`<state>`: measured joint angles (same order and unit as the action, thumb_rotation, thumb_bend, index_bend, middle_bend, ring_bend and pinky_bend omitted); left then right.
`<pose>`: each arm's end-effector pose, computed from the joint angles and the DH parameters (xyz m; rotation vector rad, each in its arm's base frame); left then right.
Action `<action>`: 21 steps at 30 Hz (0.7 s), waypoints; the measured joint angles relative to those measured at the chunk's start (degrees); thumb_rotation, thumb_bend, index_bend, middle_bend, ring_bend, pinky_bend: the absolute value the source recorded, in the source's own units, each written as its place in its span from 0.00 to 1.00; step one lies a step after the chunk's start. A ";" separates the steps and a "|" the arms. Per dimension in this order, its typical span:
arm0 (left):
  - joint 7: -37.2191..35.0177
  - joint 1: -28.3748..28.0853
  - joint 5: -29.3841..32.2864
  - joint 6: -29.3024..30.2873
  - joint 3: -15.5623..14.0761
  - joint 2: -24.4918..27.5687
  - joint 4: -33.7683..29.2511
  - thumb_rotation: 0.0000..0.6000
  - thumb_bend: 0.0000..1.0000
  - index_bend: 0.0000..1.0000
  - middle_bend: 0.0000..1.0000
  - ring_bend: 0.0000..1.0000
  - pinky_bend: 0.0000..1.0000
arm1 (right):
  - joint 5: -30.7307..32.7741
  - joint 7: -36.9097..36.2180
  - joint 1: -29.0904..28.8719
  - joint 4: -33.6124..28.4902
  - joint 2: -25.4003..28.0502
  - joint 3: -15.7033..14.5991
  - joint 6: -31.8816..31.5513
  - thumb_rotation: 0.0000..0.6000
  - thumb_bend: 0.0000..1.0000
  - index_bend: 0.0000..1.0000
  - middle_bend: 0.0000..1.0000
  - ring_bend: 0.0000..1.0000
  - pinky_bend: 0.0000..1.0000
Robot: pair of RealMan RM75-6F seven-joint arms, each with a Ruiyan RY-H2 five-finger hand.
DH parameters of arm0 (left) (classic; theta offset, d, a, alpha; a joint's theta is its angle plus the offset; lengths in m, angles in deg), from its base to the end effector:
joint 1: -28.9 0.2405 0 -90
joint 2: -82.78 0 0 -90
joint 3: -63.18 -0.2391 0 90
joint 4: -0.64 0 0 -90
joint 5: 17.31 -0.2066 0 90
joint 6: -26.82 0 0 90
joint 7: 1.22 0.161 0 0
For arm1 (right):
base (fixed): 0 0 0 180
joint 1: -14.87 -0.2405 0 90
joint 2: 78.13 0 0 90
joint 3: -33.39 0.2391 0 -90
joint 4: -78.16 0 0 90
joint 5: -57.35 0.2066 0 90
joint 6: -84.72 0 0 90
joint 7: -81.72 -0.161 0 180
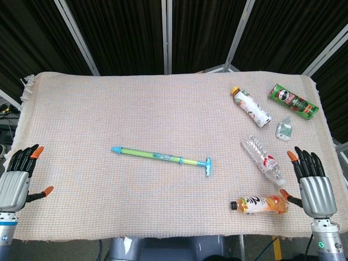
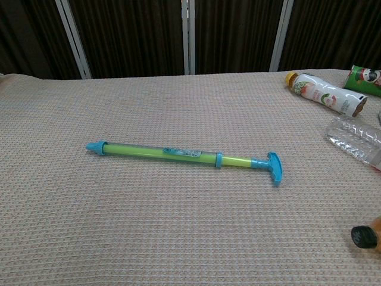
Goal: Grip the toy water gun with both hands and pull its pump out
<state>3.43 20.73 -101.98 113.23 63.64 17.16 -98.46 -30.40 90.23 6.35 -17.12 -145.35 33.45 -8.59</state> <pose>-0.2628 0.2011 0.1353 -1.4010 -0.9431 -0.9698 -0.2588 -0.2014 0.1470 1.3974 -0.7520 0.9906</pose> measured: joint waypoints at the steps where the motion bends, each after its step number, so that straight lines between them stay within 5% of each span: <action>1: 0.08 -0.04 0.02 -0.19 0.08 -0.08 0.09 1.00 0.00 0.00 0.00 0.00 0.00 | -0.07 0.01 0.07 0.01 -0.01 0.07 0.06 1.00 0.00 0.00 0.00 0.00 0.00; 5: 0.11 -0.08 0.07 -0.55 0.31 -0.26 0.26 1.00 0.00 0.00 0.00 0.00 0.00 | -0.25 0.24 0.24 0.04 -0.19 0.26 0.50 1.00 0.00 0.00 0.01 0.00 0.00; 6: 0.11 -0.08 0.05 -0.60 0.34 -0.26 0.28 1.00 0.00 0.00 0.00 0.00 0.00 | -0.29 0.35 0.26 0.04 -0.26 0.28 0.63 1.00 0.00 0.00 0.08 0.05 0.00; 8: 0.20 -0.08 -0.04 -0.69 0.39 -0.24 0.31 1.00 0.00 0.00 0.00 0.00 0.00 | -0.29 0.63 0.23 0.01 -0.45 0.27 1.16 1.00 0.00 0.00 0.37 0.34 0.01; 9: 0.27 -0.07 -0.09 -0.70 0.41 -0.21 0.33 1.00 0.00 0.00 0.00 0.00 0.00 | -0.25 0.68 0.18 -0.06 -0.56 0.26 1.53 1.00 0.00 0.00 0.57 0.56 0.11; 10: 0.39 -0.08 -0.20 -0.74 0.43 -0.18 0.37 1.00 0.00 0.00 0.00 0.00 0.00 | -0.18 0.67 0.07 -0.20 -0.71 0.28 1.99 1.00 0.00 0.00 0.67 0.68 0.24; 12: 0.58 -0.10 -0.29 -0.81 0.48 -0.18 0.41 1.00 0.00 0.00 0.00 0.00 0.00 | 0.12 0.68 -0.46 -0.58 -1.03 0.44 3.45 1.00 0.00 0.00 0.83 0.84 0.70; 13: 0.70 -0.17 -0.30 -0.97 0.52 -0.23 0.45 1.00 0.00 0.00 0.00 0.00 0.00 | 0.26 0.80 -0.86 -0.75 -1.12 0.55 4.33 1.00 0.00 0.00 0.87 0.89 0.83; 16: 1.02 -0.46 0.01 -1.76 0.72 -0.47 0.66 1.00 0.00 0.00 0.00 0.00 0.00 | 1.02 2.01 -2.94 -1.66 -1.30 1.19 8.42 1.00 0.00 0.05 0.95 0.97 0.99; 21: 1.63 -1.22 1.92 -3.63 1.50 -1.04 1.56 1.00 0.00 0.00 0.00 0.00 0.00 | 5.51 3.96 -8.65 -5.35 -1.12 3.71 19.28 1.00 0.00 0.22 0.99 1.00 1.00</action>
<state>5.06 19.51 -100.06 109.61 65.14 16.13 -96.90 -24.89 94.19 -2.31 -22.47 -146.46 37.16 10.69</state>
